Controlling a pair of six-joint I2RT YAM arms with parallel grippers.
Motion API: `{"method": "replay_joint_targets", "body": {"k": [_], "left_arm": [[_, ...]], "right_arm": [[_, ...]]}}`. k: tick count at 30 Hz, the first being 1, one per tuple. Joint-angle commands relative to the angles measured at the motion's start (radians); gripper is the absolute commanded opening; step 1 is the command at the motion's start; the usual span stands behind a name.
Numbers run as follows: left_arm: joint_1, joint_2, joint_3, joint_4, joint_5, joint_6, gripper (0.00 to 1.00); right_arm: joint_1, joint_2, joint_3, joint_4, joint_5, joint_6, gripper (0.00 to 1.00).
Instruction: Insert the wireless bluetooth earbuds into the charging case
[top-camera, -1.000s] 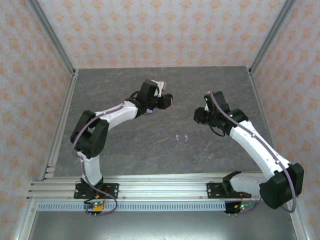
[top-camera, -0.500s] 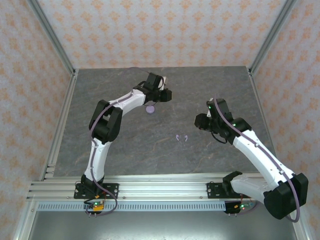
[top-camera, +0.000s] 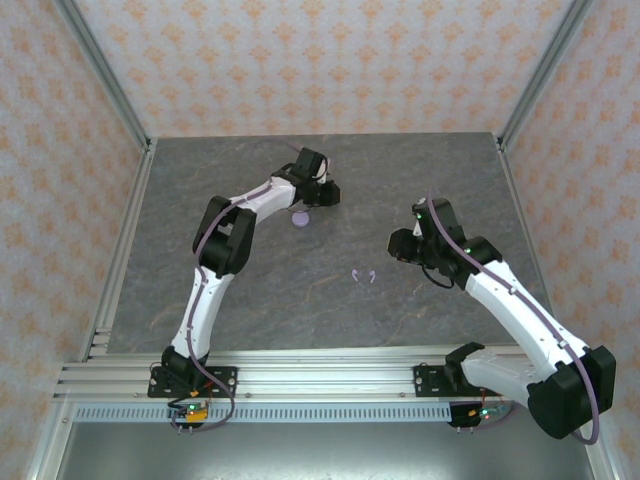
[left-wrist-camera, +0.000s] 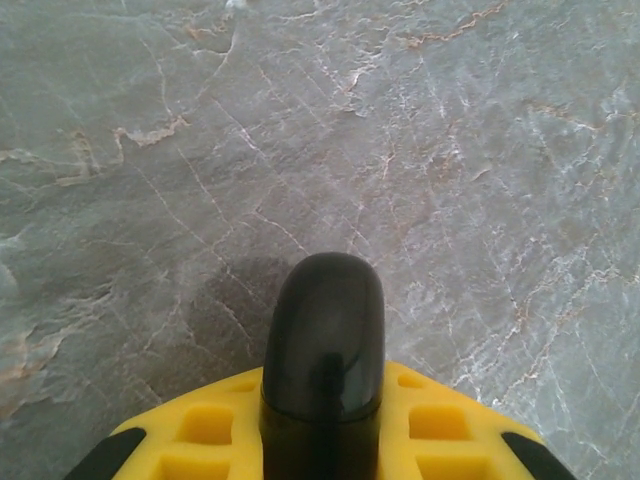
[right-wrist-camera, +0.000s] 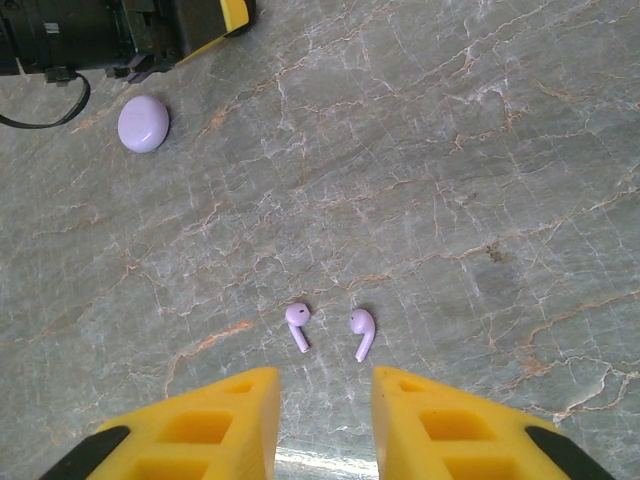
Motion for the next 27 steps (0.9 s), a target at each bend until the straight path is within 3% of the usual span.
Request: {"method": "replay_joint_targets", "body": {"k": [1, 6, 14, 18, 27], "left_arm": [[0.014, 0.025, 0.055, -0.050, -0.015, -0.004, 0.23], [0.014, 0.052, 0.076, -0.071, -0.056, -0.015, 0.30], [0.015, 0.052, 0.124, -0.150, -0.130, 0.034, 0.53], [0.016, 0.035, 0.149, -0.203, -0.205, 0.076, 0.59], [0.016, -0.112, 0.094, -0.244, -0.333, 0.184, 0.61]], "right_arm": [[-0.001, -0.023, -0.018, 0.001, -0.003, 0.012, 0.31], [-0.001, -0.026, -0.021, -0.004, -0.002, 0.009, 0.31], [-0.001, -0.038, -0.026, -0.013, 0.005, 0.002, 0.31], [0.000, -0.046, -0.028, -0.018, 0.009, -0.001, 0.32], [0.000, -0.056, -0.038, -0.026, 0.022, -0.011, 0.34]]}}
